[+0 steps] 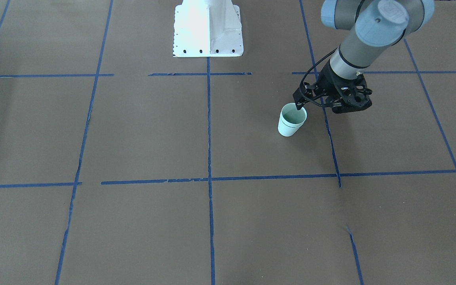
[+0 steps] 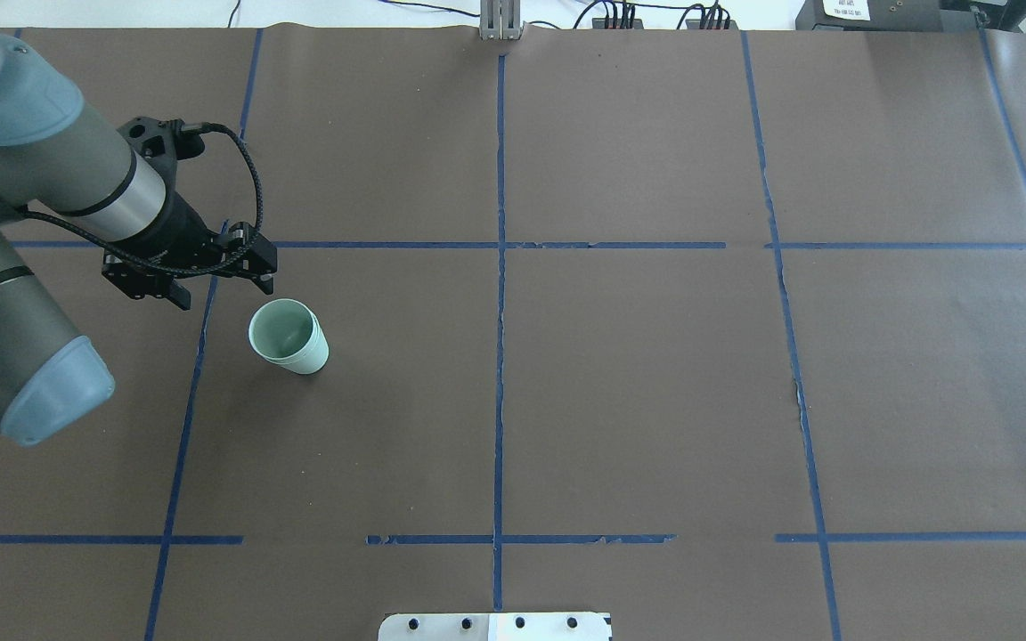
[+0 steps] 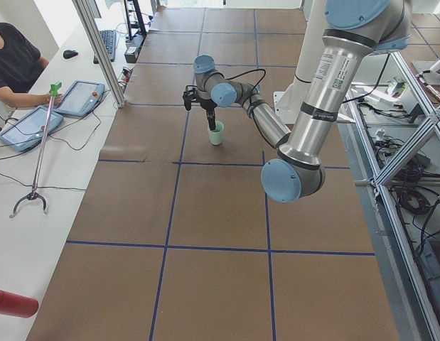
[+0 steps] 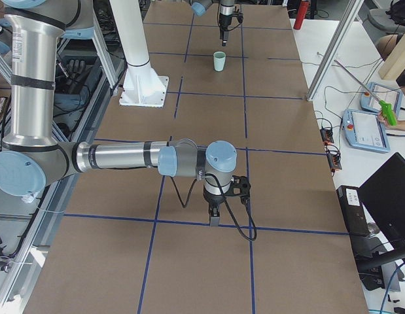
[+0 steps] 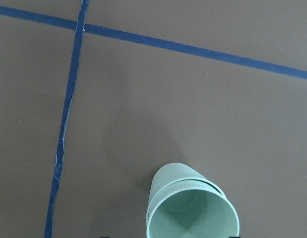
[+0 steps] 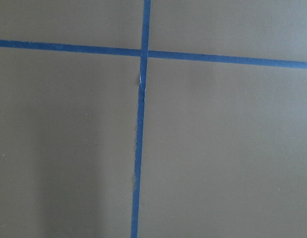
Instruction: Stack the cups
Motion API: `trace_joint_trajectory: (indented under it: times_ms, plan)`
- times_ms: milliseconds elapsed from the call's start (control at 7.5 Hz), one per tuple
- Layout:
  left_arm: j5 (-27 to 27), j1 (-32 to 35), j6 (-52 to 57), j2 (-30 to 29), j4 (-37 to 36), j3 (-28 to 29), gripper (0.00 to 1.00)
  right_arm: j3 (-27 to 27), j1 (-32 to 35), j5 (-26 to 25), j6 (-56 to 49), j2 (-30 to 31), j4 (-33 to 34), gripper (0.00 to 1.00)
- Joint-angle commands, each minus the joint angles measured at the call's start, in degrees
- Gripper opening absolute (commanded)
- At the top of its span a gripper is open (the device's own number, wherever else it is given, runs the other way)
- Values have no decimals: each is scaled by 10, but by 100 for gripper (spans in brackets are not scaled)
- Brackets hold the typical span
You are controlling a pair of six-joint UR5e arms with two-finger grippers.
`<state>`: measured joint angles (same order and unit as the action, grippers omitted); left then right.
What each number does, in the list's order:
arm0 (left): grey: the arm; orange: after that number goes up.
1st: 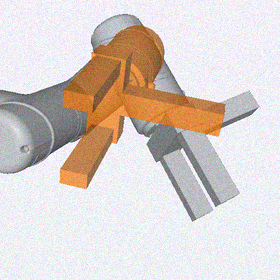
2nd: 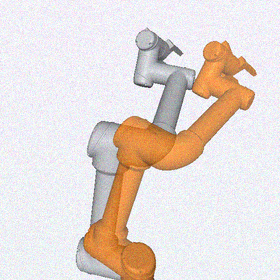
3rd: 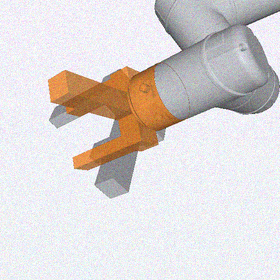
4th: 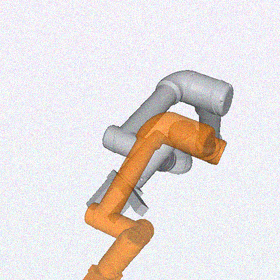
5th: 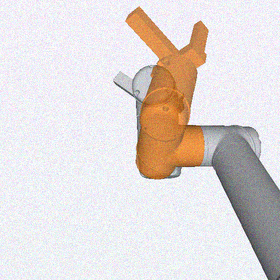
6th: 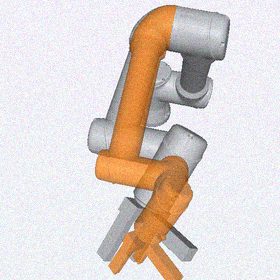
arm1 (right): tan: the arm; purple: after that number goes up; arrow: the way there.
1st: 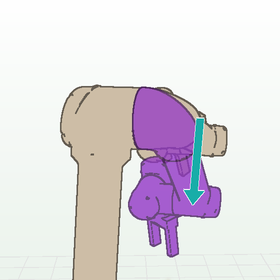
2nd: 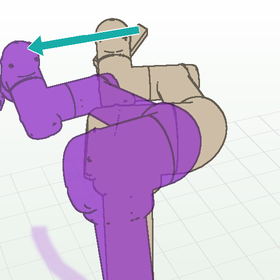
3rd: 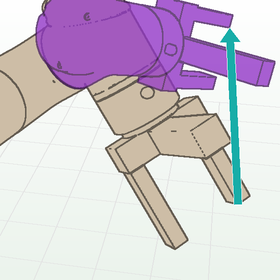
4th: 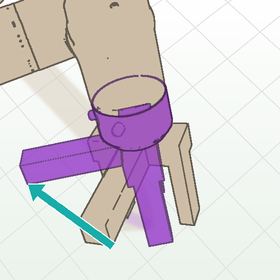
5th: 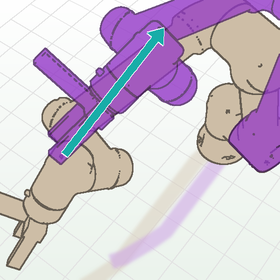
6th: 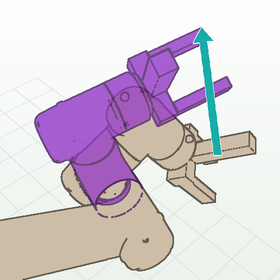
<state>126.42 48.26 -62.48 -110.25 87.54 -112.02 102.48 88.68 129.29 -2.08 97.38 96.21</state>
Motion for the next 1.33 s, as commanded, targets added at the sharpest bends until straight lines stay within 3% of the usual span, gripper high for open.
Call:
trace_joint_trajectory:
  times_ms: [0, 267, 667, 800, 933, 1200]
  plan:
    - [0, 82, 175, 47, -1, -22, 100, 0, 0, 0, 0, 0, -1, 100]
    - [5, 169, 359, 85, -1, 1, 100, 0, 0, 0, 0, 0, 0, 100]
    - [13, 256, 468, 158, 13, 42, 100, 0, 0, 0, 0, 0, 0, 100]
    - [71, 325, 478, 179, 6, 40, 100, 1, 0, 0, 0, 0, -1, 100]
    - [105, 352, 498, 215, 12, 57, 100, 0, 0, 0, 0, 0, -1, 100]
    - [104, 372, 592, 232, 14, 112, 100, 0, 0, 0, 0, 0, 0, 100]
